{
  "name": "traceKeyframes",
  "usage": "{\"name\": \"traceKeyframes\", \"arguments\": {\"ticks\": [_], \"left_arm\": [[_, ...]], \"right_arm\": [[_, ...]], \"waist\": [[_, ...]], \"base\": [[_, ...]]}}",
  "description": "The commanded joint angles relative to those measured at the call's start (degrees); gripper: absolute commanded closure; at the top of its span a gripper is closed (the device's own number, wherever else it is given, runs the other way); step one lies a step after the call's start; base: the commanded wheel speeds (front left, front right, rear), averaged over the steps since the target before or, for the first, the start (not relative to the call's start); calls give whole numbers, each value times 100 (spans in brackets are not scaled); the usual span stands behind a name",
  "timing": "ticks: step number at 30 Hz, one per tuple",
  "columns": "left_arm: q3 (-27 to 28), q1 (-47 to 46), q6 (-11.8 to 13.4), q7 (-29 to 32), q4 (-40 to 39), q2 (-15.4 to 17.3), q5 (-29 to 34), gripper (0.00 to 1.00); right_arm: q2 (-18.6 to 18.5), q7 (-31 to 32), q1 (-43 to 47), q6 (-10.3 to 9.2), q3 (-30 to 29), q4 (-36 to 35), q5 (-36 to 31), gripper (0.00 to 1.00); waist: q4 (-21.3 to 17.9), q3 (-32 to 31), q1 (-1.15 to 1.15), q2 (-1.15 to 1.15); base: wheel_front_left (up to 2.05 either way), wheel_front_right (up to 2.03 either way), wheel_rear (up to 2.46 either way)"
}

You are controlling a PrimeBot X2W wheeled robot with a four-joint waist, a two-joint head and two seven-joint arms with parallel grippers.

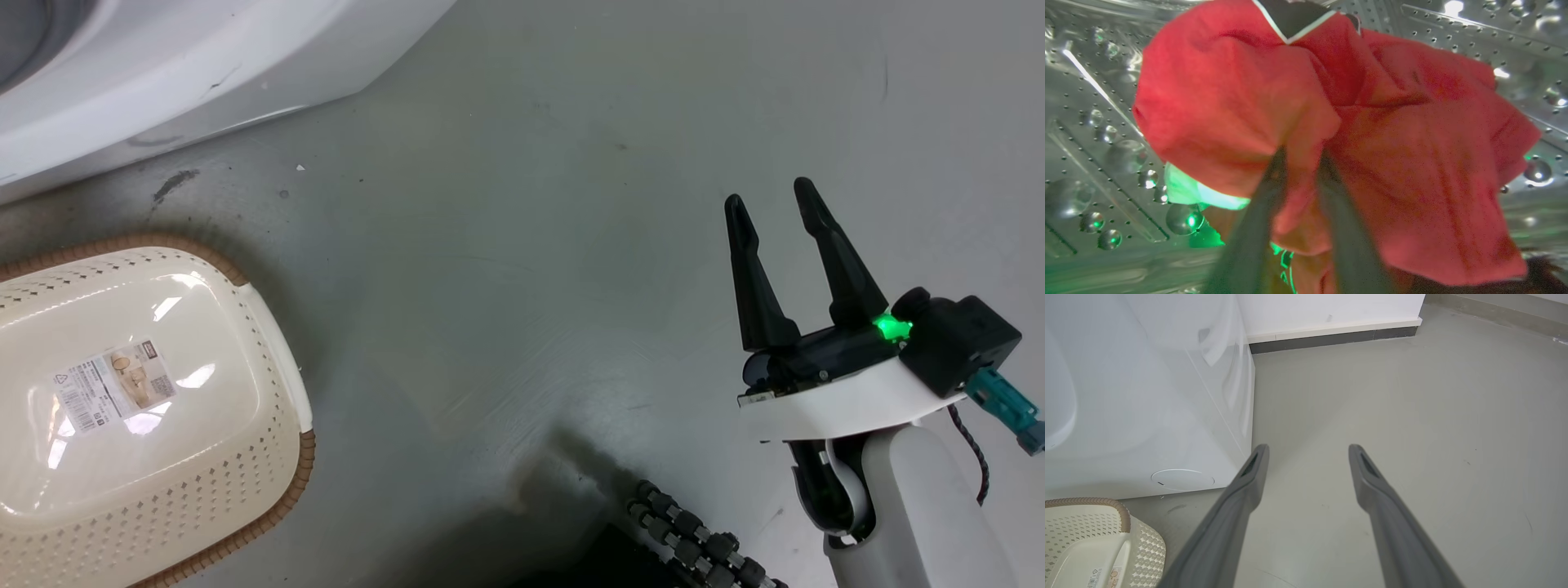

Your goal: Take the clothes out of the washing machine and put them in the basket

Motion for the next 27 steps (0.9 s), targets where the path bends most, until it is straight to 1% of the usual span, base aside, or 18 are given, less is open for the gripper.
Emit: {"name": "traceKeyframes", "arguments": {"ticks": [1, 4, 7, 13, 20, 23, 24, 25, 27], "left_arm": [[7, 109, 60, -21, -95, -3, -40, 100], [16, 200, 162, -245, -281, -12, -24, 100], [-1, 356, 205, -626, -407, -16, -22, 100], [157, 632, 348, -1694, -257, -153, -218, 100], [358, 1315, 513, -3054, 208, -544, -535, 100], [453, 1694, 529, -3589, 428, -755, -714, 100], [453, 1694, 529, -3589, 428, -755, -714, 100], [481, 1931, 499, -3891, 560, -878, -802, 100], [498, 2138, 476, -4195, 652, -1023, -870, 100]], "right_arm": [[1, -11, -130, -4, 7, -15, 59, 0], [1, -11, -137, -4, 1, 9, 80, 0], [0, -11, -149, -4, -23, 33, 79, 0], [0, -11, -117, -4, -78, 60, 60, 0], [-3, -12, 88, -4, -235, 162, -61, 0], [-1, -12, 168, -4, -327, 210, -155, 0], [-1, -12, 168, -4, -327, 210, -155, 0], [-1, -12, 229, -4, -328, 244, -237, 0], [-4, -12, 304, -4, -359, 269, -345, 0]], "waist": [[7, 5, -1, 0], [17, -38, -1, 0], [43, -143, -1, 0], [141, -466, -1, 0], [347, -1134, -1, 0], [485, -1457, -1, 0], [485, -1457, -1, 0], [575, -1661, -1, 0], [678, -1860, -1, 0]], "base": [[0, 0, 0], [0, 0, 0], [0, 0, 0], [0, 0, 0], [0, 0, 0], [0, 0, 0], [0, 0, 0], [0, 0, 0], [0, 0, 0]]}}
